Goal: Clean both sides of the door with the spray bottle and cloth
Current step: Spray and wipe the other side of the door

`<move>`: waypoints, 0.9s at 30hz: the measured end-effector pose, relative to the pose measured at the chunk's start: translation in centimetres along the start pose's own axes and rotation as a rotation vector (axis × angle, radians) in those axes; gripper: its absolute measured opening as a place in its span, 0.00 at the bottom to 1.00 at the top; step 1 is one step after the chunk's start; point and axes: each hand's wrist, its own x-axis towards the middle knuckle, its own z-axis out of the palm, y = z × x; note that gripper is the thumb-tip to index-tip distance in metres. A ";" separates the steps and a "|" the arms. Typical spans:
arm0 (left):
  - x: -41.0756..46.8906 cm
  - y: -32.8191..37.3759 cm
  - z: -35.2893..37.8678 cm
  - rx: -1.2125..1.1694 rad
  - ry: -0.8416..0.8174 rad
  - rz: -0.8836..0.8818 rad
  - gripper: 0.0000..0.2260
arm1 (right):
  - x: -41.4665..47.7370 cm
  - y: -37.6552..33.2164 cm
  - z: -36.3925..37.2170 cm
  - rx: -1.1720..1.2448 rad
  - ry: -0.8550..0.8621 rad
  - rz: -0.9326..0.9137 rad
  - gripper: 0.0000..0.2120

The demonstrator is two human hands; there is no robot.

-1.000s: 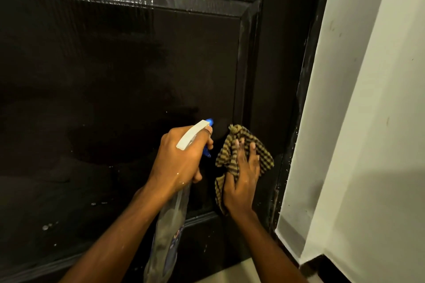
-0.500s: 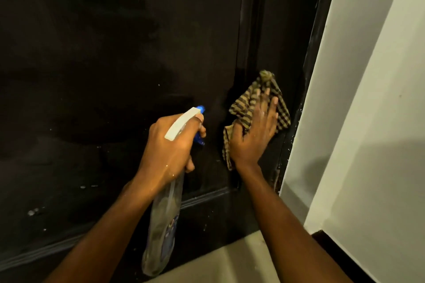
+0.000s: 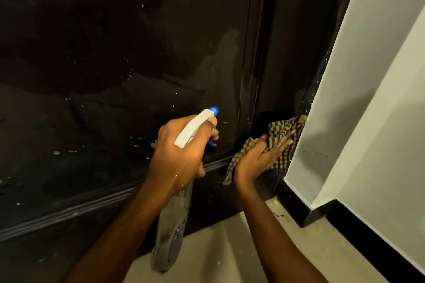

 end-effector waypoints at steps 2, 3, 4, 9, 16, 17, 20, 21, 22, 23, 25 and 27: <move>-0.5 -0.6 -0.1 0.023 -0.006 0.020 0.15 | -0.4 -1.2 0.4 -0.022 -0.067 -0.044 0.35; -0.7 -0.8 -0.3 0.035 -0.004 0.026 0.15 | -0.6 -1.8 0.6 -0.036 -0.101 -0.085 0.35; -1.0 -0.9 -0.5 0.044 0.002 0.023 0.15 | -0.9 -2.6 0.8 -0.046 -0.131 -0.126 0.35; -2.1 0.1 -2.3 0.049 0.081 -0.015 0.16 | -2.3 -6.4 2.0 0.014 -0.266 -0.322 0.31; -4.3 1.4 -6.0 0.020 0.088 -0.134 0.15 | -2.9 -9.6 1.8 0.142 -0.326 -0.325 0.30; -4.8 1.4 -6.6 0.022 0.092 -0.106 0.15 | -3.2 -10.4 2.3 0.124 -0.339 -0.388 0.31; -6.4 1.7 -8.4 0.056 0.154 0.002 0.16 | -5.6 -12.8 4.4 -0.036 -0.346 -0.652 0.34; -6.8 1.7 -9.0 0.056 0.185 0.027 0.16 | -6.8 -12.9 5.0 -0.129 -0.345 -0.758 0.35; -7.3 1.8 -9.5 0.045 0.215 0.043 0.16 | -7.9 -12.4 5.2 -0.226 -0.362 -0.878 0.35; -7.7 1.9 -10.0 0.033 0.239 0.056 0.16 | -8.9 -11.3 5.0 -0.305 -0.401 -0.994 0.35; -8.2 2.0 -10.8 0.025 0.261 0.074 0.17 | -9.8 -7.6 3.9 -0.402 -0.491 -1.163 0.36; -8.7 1.9 -11.4 0.023 0.260 0.067 0.17 | -9.4 -3.6 2.2 -0.437 -0.541 -1.163 0.37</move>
